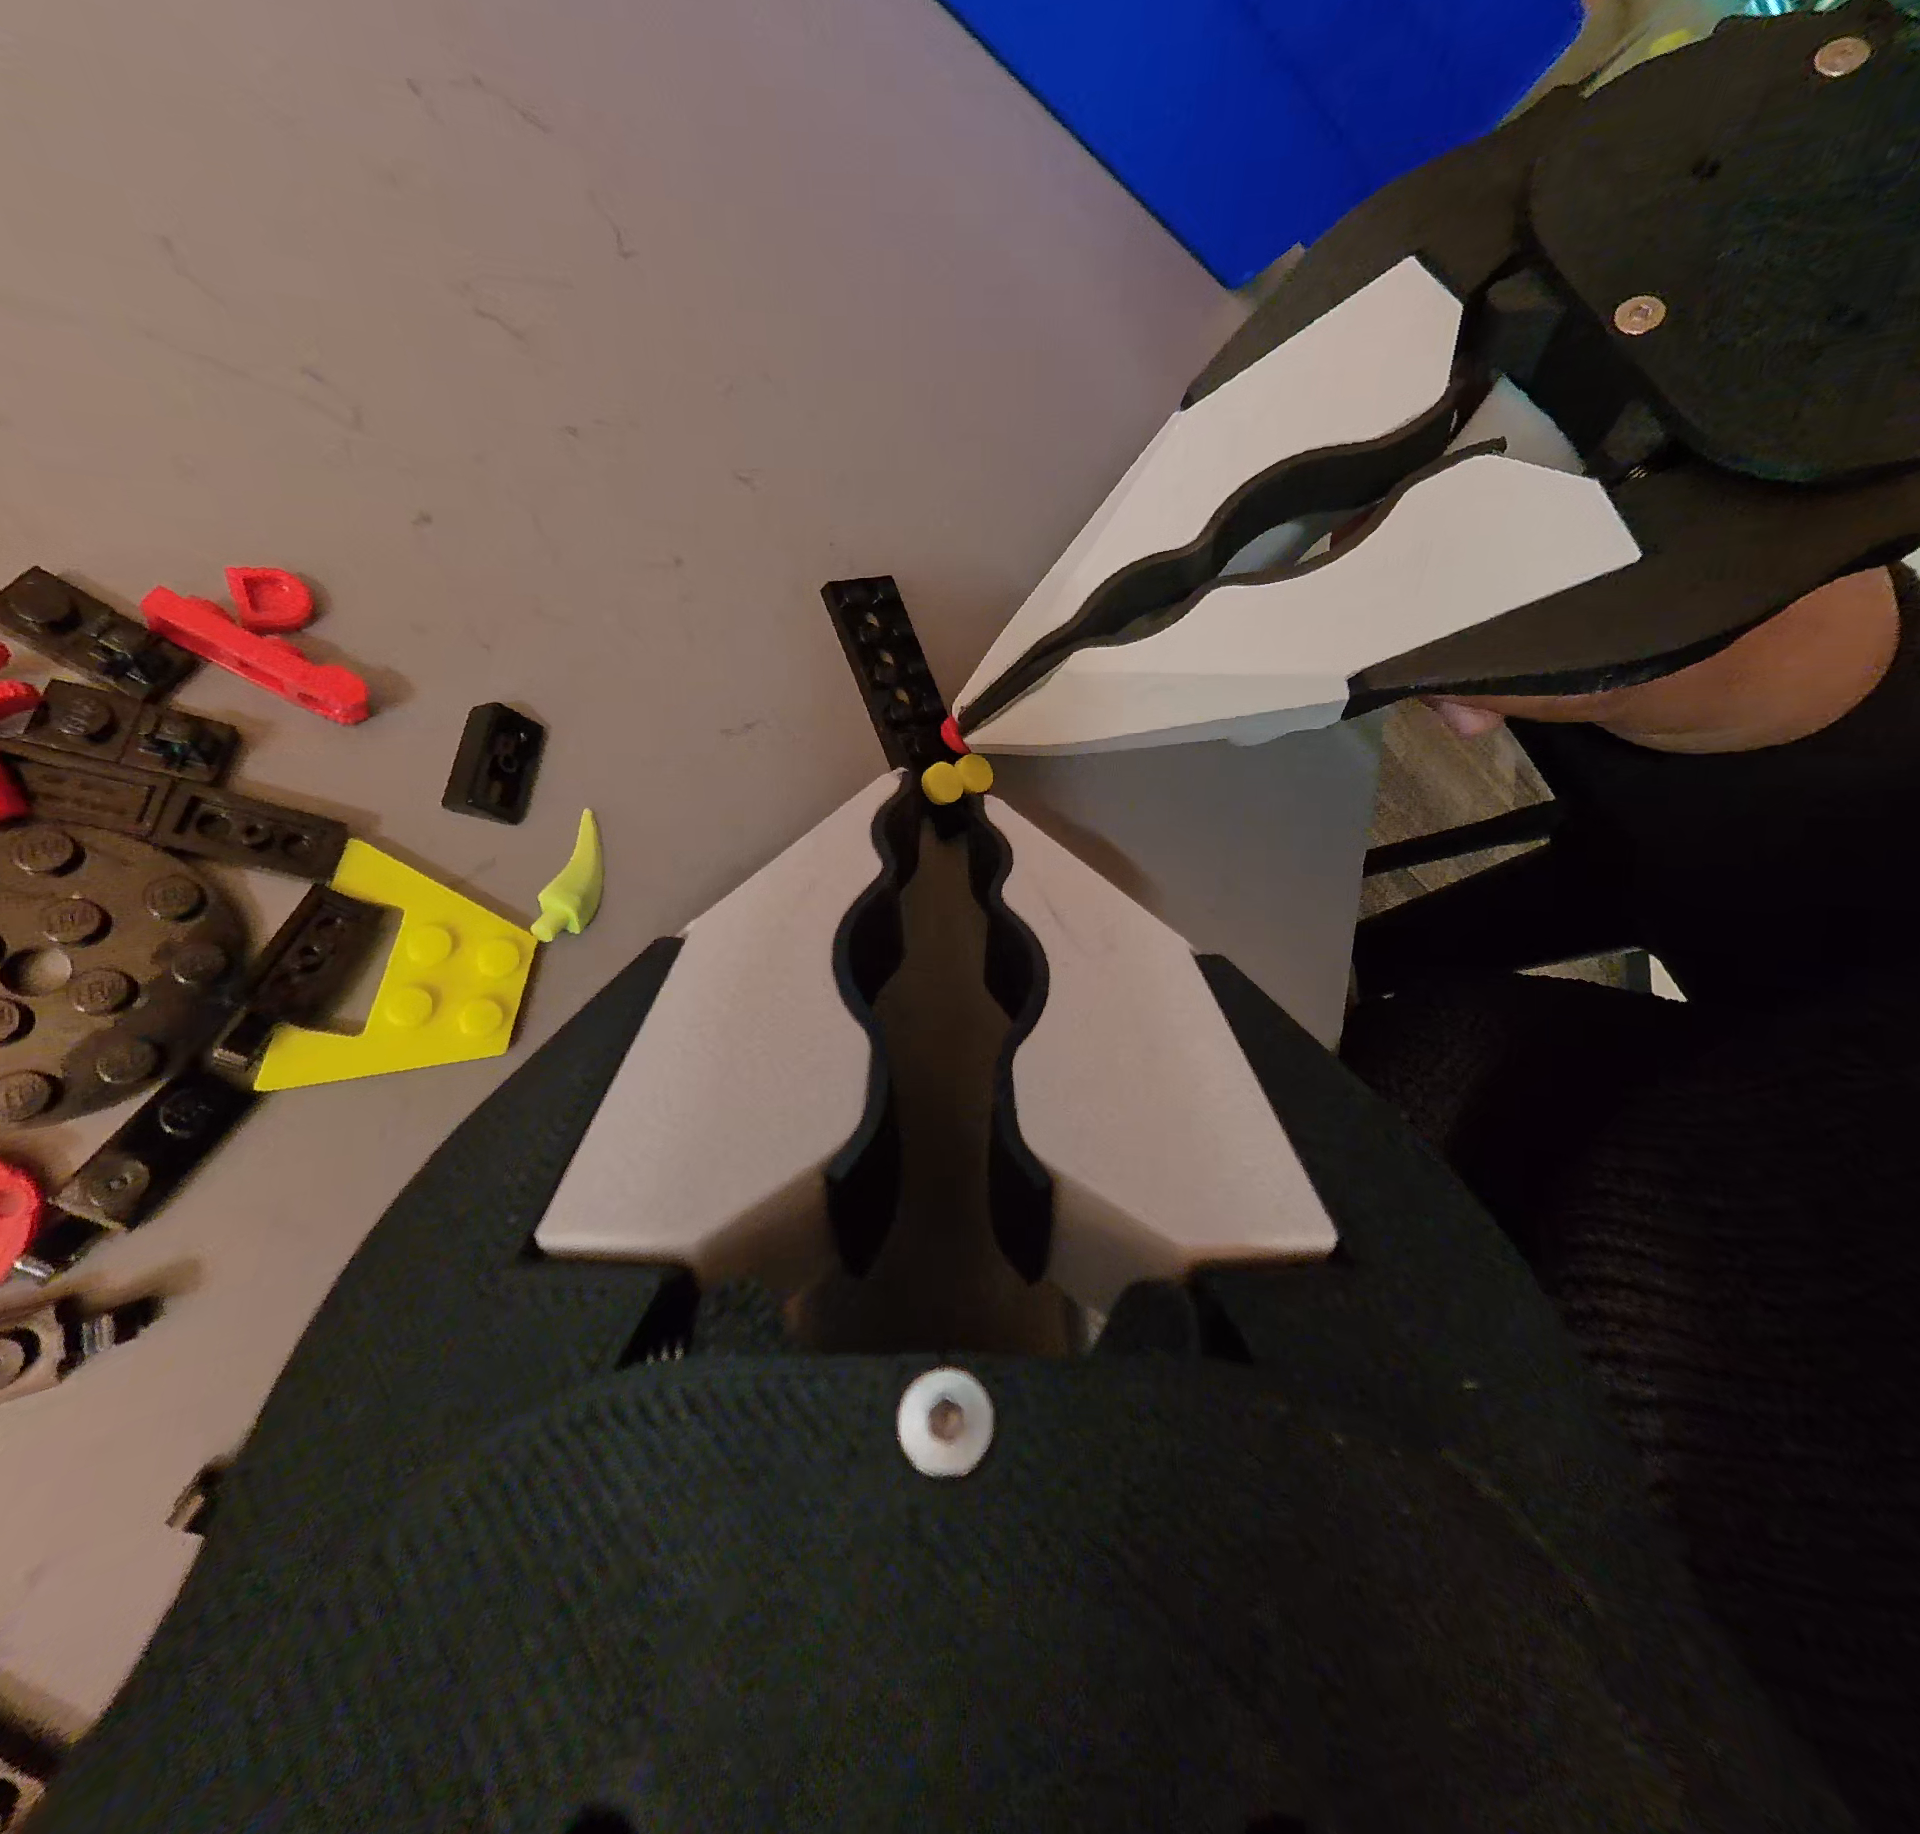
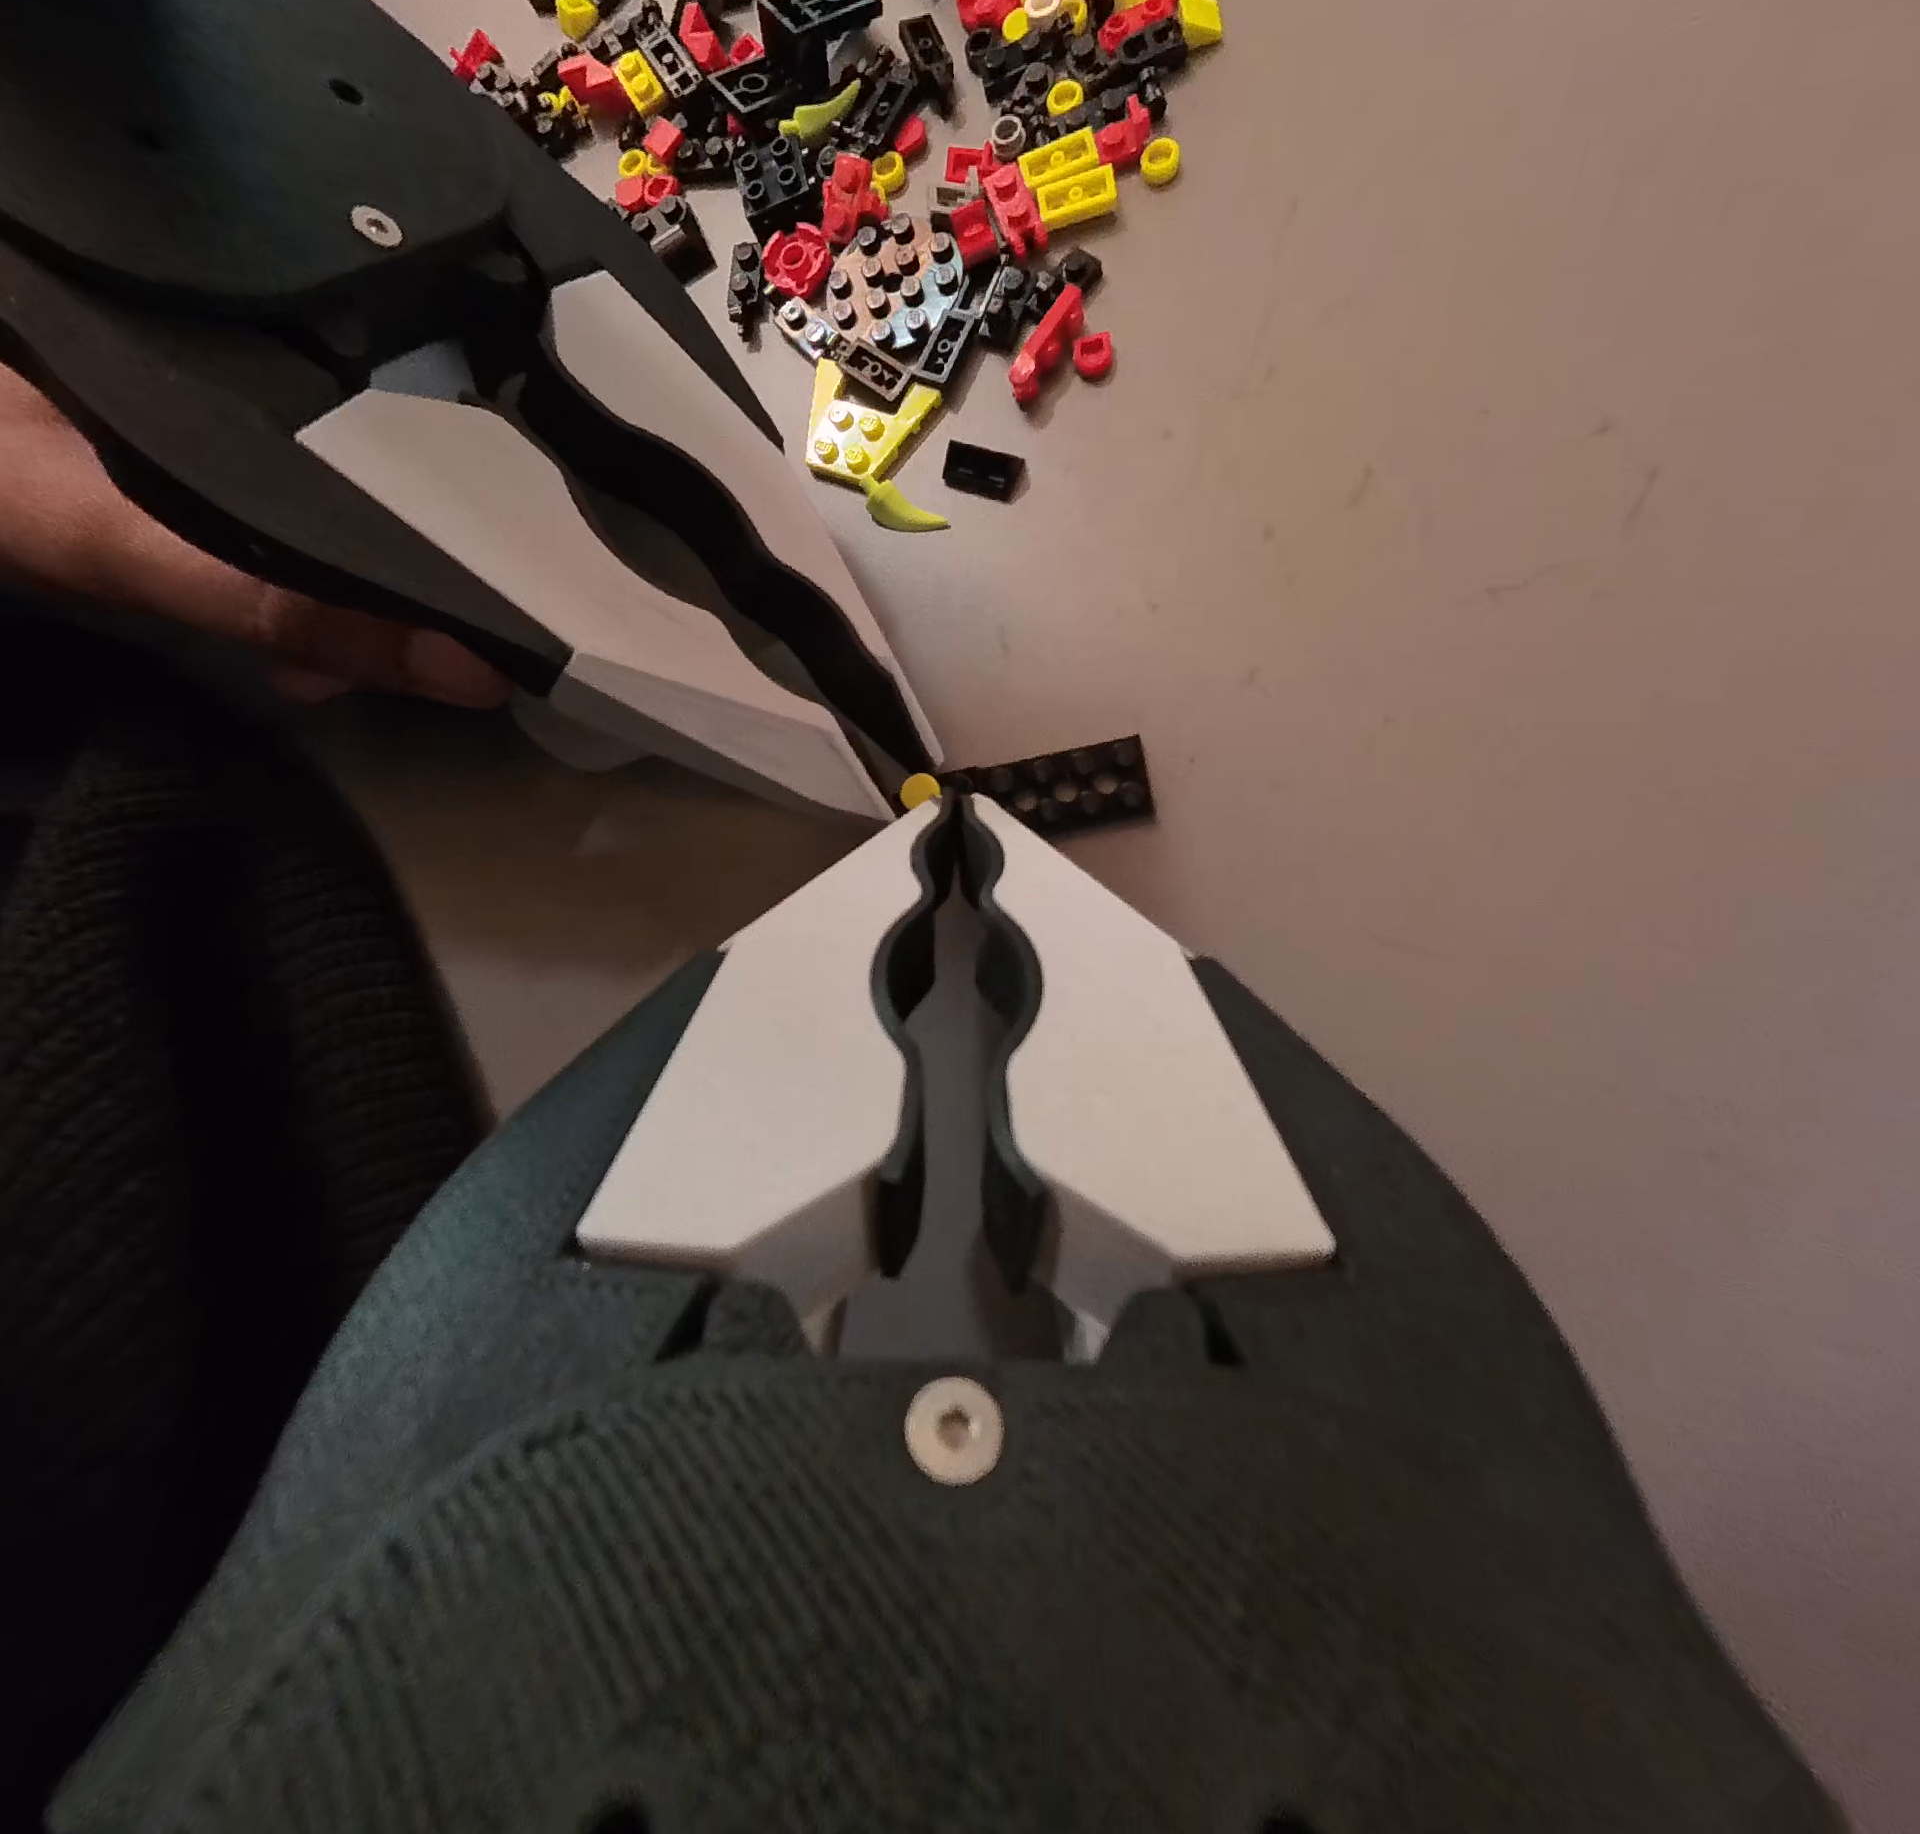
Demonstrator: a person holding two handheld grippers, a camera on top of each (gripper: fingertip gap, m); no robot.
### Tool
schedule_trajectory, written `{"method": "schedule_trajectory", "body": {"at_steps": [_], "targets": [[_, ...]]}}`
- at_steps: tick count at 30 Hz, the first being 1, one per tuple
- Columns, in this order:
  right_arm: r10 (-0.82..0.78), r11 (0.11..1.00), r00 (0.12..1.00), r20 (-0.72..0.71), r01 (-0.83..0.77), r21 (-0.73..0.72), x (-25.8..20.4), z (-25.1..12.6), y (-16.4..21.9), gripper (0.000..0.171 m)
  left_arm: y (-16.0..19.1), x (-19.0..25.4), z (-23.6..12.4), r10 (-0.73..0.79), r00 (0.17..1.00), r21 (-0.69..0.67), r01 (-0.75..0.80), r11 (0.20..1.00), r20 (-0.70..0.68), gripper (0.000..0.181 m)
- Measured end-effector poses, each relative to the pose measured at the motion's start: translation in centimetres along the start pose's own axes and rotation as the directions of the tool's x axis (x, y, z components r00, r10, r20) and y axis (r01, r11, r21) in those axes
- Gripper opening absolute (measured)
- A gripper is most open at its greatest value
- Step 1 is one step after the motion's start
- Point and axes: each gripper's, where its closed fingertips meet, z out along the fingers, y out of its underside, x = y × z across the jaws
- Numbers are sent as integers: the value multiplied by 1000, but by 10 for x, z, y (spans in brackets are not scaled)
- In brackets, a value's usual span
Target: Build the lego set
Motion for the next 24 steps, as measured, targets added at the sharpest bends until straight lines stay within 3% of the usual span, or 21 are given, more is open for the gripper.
{"method": "schedule_trajectory", "body": {"at_steps": [8, 13, 18, 24], "targets": [[-53, 999, 998, -35, 53, -9, 3, 0, 2, 0, 1, 1, 1, -11, 1000, 3, 11, 1000, -1, 4], [54, 969, 998, 23, -58, 239, 15, -33, -31, 0, 0, 0, 0, -28, 1000, 4, 28, 1000, -9, 3], [22, 993, 995, 98, -33, 110, 4, -23, -5, 0, 0, 0, 0, -26, 1000, 8, 26, 1000, -9, 4], [-49, 998, 996, 77, 47, 29, -4, -14, 5, 0, 0, 0, -1, -24, 1000, 11, 24, 1000, -11, 5]]}}
